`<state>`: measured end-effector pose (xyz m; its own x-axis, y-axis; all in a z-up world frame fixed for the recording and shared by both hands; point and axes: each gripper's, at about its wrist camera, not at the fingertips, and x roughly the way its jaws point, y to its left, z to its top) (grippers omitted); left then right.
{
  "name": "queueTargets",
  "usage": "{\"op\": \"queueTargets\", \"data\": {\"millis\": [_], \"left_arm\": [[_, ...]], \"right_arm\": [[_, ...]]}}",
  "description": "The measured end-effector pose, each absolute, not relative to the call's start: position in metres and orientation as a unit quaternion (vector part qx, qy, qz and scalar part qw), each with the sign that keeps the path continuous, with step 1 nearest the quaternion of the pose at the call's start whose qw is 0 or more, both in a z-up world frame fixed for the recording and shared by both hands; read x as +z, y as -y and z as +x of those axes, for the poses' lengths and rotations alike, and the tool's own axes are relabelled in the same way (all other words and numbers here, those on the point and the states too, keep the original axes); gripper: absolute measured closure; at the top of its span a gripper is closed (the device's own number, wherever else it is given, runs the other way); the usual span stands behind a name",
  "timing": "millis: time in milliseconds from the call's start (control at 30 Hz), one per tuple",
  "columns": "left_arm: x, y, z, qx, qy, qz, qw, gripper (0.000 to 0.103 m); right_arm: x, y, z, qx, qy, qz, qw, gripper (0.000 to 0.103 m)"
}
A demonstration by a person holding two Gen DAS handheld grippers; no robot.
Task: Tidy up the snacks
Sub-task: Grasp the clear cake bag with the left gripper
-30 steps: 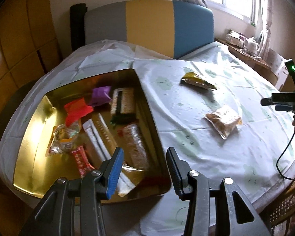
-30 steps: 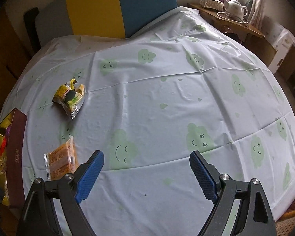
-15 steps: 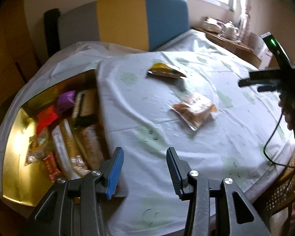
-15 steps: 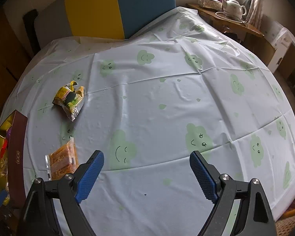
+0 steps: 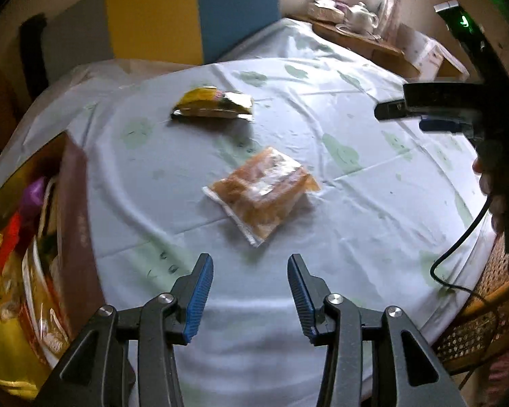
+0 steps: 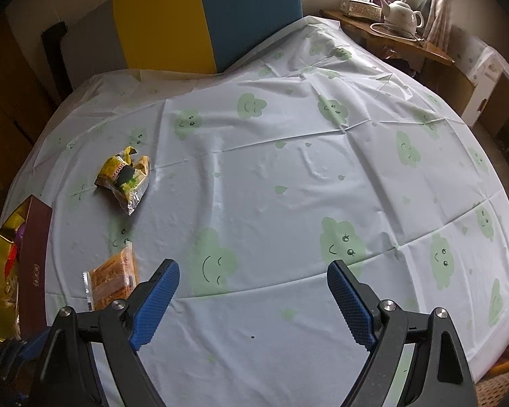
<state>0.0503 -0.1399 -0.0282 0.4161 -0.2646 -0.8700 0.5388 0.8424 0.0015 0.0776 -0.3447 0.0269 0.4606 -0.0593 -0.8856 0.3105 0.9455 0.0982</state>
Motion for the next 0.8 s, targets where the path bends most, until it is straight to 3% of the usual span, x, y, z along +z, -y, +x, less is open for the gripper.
{"op": "queueTargets", "data": {"millis": [33, 67, 633, 800], "left_arm": [[-0.029, 0.148, 0.048, -0.251, -0.471, 0.173, 0.828, 0.033], [-0.029, 0.154, 0.048, -0.255, -0.461, 0.198, 0.827, 0.030], [-0.057, 0.201, 0.104, -0.296, -0.457, 0.289, 0.787, 0.030], [-0.066, 0.213, 0.123, -0.308, -0.464, 0.275, 0.784, 0.028]], "right_arm": [[0.028, 0.345, 0.078, -0.110, -0.506, 0.125, 0.846, 0.014], [0.029, 0.347, 0.077, -0.111, -0.504, 0.127, 0.847, 0.014], [0.036, 0.355, 0.076, -0.105, -0.490, 0.156, 0.851, 0.012], [0.036, 0.354, 0.077, -0.103, -0.491, 0.154, 0.851, 0.012]]}}
